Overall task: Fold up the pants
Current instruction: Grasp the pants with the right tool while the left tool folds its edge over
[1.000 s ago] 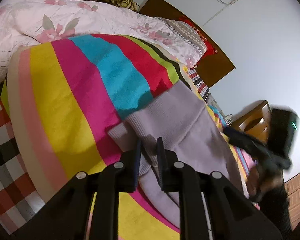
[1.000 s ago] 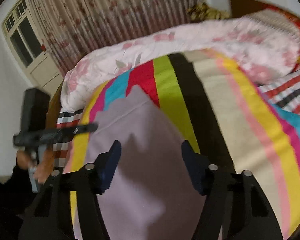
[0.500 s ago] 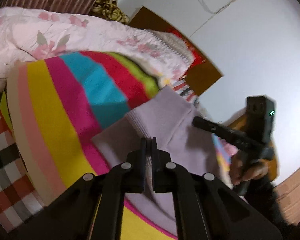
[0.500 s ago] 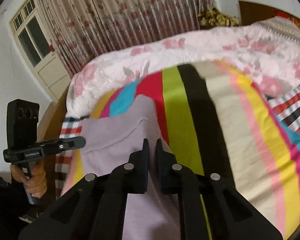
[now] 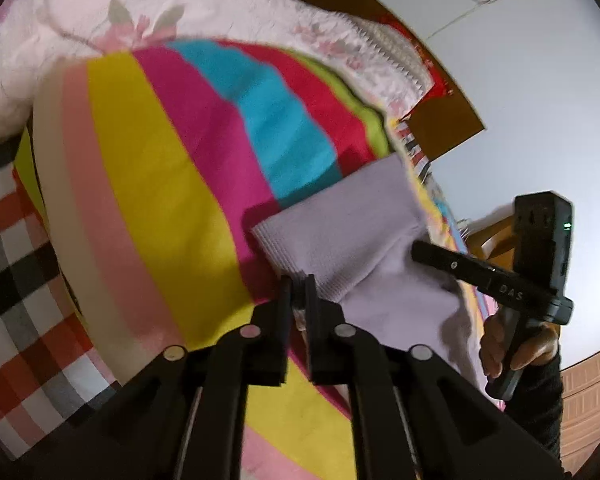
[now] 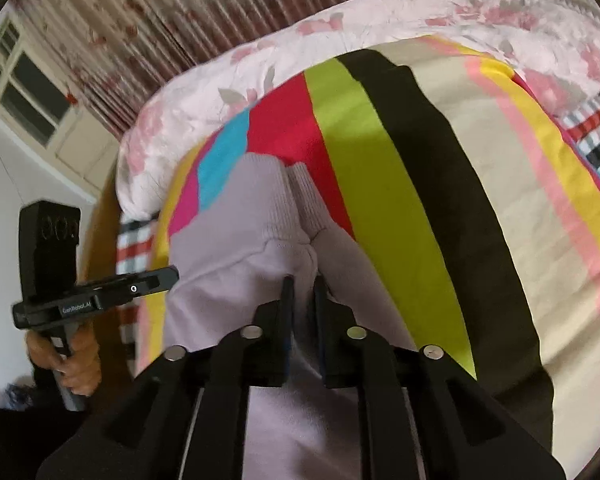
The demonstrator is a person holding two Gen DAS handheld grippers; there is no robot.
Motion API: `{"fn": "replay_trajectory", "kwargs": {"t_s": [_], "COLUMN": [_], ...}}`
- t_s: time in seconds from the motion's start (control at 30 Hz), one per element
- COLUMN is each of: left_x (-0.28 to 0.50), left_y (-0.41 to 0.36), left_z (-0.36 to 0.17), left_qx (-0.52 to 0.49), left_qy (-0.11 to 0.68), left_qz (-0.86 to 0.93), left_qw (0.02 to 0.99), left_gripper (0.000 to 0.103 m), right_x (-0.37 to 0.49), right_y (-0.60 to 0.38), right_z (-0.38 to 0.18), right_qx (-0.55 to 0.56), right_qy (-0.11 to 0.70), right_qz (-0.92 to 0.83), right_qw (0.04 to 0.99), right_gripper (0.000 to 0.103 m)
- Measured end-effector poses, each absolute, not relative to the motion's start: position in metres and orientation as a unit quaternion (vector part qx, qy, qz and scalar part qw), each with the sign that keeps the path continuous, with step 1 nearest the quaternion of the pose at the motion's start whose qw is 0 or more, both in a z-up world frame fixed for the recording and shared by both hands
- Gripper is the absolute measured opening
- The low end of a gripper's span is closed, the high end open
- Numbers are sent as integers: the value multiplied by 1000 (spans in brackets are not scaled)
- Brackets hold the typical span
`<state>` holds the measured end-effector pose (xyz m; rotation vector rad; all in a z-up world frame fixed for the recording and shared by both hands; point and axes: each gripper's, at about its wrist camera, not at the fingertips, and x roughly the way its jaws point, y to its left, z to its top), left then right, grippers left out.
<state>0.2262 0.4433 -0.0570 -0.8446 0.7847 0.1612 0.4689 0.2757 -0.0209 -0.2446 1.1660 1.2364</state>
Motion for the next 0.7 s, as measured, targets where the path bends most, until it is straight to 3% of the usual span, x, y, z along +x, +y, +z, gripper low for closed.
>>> {"fn": "replay_trajectory", "kwargs": {"t_s": [0.03,0.07,0.1,0.13,0.43,0.47,0.5,0.6,0.7], "left_x": [224,217,211,206,219,222,225,234,235], "left_y": [444,443,443,442,438,435,431,418,418], "left_z": [-53,-48,-46,-47,-82,-81,-80,-74,-82], "left_qx": [-398,-393,-393,-400,-475,-479,-476,-427,-444], "left_qy": [365,356,348,341,310,309,313,332,306], "left_qz": [77,78,79,79,34,27,28,46,40], "left_qw": [838,844,847,847,823,821,821,840,841], "left_gripper": [21,42,53,62,65,65,65,68,82], "right_x": [470,471,473,477,490,486,483,480,482], "right_y": [271,268,265,262,304,307,309,304,293], "right_z": [-15,-11,-6,-1,-27,-27,-25,-21,-21], "right_qx": [-106,-105,-104,-100,-117,-126,-129,-129,-108], "right_qy": [509,501,491,482,503,494,488,479,472], "right_qz": [549,553,557,558,582,591,600,603,603], "right_qw": [654,657,662,668,628,625,621,625,634], "right_gripper": [28,40,56,62,68,63,44,30,24]}}
